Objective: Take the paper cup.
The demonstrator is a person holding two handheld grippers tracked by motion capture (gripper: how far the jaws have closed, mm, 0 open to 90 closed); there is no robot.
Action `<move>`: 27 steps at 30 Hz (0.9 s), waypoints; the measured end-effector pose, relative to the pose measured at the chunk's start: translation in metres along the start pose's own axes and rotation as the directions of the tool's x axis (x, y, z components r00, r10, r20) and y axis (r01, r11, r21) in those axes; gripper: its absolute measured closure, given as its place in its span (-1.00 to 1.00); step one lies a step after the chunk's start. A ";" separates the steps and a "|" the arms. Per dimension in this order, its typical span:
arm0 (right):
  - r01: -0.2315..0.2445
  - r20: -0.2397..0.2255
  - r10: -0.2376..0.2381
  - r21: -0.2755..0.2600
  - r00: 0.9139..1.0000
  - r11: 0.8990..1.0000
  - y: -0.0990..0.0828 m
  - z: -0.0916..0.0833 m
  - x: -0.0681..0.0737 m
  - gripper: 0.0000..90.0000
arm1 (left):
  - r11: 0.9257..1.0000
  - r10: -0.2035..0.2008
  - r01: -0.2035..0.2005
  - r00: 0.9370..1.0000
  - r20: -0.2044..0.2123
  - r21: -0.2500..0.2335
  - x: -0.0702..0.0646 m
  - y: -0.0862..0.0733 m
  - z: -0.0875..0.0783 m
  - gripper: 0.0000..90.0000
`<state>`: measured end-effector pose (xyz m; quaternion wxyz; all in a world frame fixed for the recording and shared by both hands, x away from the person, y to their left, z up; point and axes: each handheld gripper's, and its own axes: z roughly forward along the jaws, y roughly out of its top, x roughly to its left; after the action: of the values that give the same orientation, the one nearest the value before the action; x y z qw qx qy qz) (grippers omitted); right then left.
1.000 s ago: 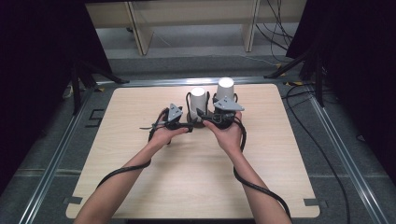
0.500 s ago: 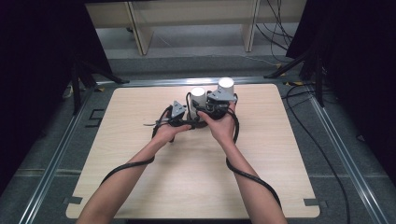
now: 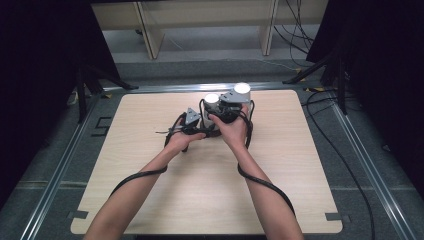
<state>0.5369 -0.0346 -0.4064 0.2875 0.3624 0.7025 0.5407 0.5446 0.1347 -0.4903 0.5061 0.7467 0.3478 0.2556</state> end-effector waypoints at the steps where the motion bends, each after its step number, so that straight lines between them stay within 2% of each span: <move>1: 0.000 0.000 0.000 0.000 1.000 1.000 0.000 0.000 0.000 -0.40 | 1.000 0.001 -0.001 1.000 0.003 0.003 0.000 0.001 0.000 -0.48; 2: -0.012 -0.003 0.012 0.003 1.000 1.000 0.001 0.000 0.001 -0.40 | 1.000 -0.003 0.003 1.000 -0.002 0.006 -0.001 0.002 0.001 -0.48; 4: 0.031 0.017 -0.031 0.006 0.999 0.999 0.004 0.003 0.000 -0.40 | 1.000 -0.008 0.008 1.000 -0.001 0.005 -0.002 0.003 0.003 -0.48; 6: 0.036 0.019 -0.036 0.013 0.999 0.999 0.004 0.004 0.001 -0.40 | 1.000 -0.005 0.005 1.000 -0.002 0.010 -0.002 0.002 0.004 -0.48; 11: 0.004 0.022 -0.004 0.014 1.000 1.000 0.005 0.007 0.004 -0.40 | 1.000 0.000 0.000 1.000 -0.005 0.016 -0.003 0.001 0.007 -0.48; 12: 0.025 0.025 -0.025 0.012 0.999 1.000 0.005 0.009 0.003 -0.40 | 1.000 -0.003 0.004 1.000 -0.005 0.018 -0.003 0.001 0.007 -0.48; 13: 0.025 0.025 -0.025 0.012 0.999 1.000 0.005 0.009 0.003 -0.40 | 1.000 -0.003 0.003 1.000 -0.005 0.018 -0.003 0.001 0.008 -0.48; 14: 0.005 0.016 -0.006 0.016 1.000 1.000 0.005 0.009 0.004 -0.40 | 1.000 -0.001 0.001 1.000 -0.005 0.017 -0.003 0.001 0.008 -0.49; 15: -0.008 0.027 0.008 0.011 1.000 1.000 0.005 0.010 0.006 -0.40 | 1.000 0.004 -0.004 1.000 -0.005 0.020 -0.003 0.001 0.008 -0.49; 16: 0.034 0.043 -0.034 0.019 0.998 0.999 0.006 0.010 0.004 -0.40 | 0.999 0.015 -0.015 1.000 -0.004 0.030 -0.002 0.002 0.008 -0.49; 17: 0.030 0.050 -0.031 0.015 0.998 0.999 0.006 0.011 0.005 -0.40 | 0.998 0.034 -0.034 0.999 -0.003 0.044 -0.001 0.002 0.007 -0.49; 19: 0.020 0.048 -0.020 0.014 0.999 1.000 0.005 0.012 0.005 -0.40 | 0.998 0.040 -0.039 0.999 -0.003 0.043 0.000 0.002 0.007 -0.49; 20: 0.013 0.050 -0.014 0.019 0.999 1.000 0.006 0.012 0.006 -0.39 | 1.000 0.019 -0.019 1.000 -0.003 0.024 -0.002 0.002 0.008 -0.49; 25: 0.009 0.066 -0.009 0.004 0.998 1.000 0.005 0.015 0.007 -0.38 | 0.999 0.031 -0.031 1.000 -0.001 0.025 -0.001 0.002 0.007 -0.49; 27: -0.011 0.072 0.010 0.015 0.997 1.000 0.005 0.016 0.009 -0.38 | 0.999 0.035 -0.035 0.999 0.000 0.025 -0.001 0.002 0.007 -0.49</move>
<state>0.5453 -0.0180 -0.4057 0.3069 0.3878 0.6940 0.5233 0.5499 0.1296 -0.4915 0.4921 0.7590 0.3377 0.2601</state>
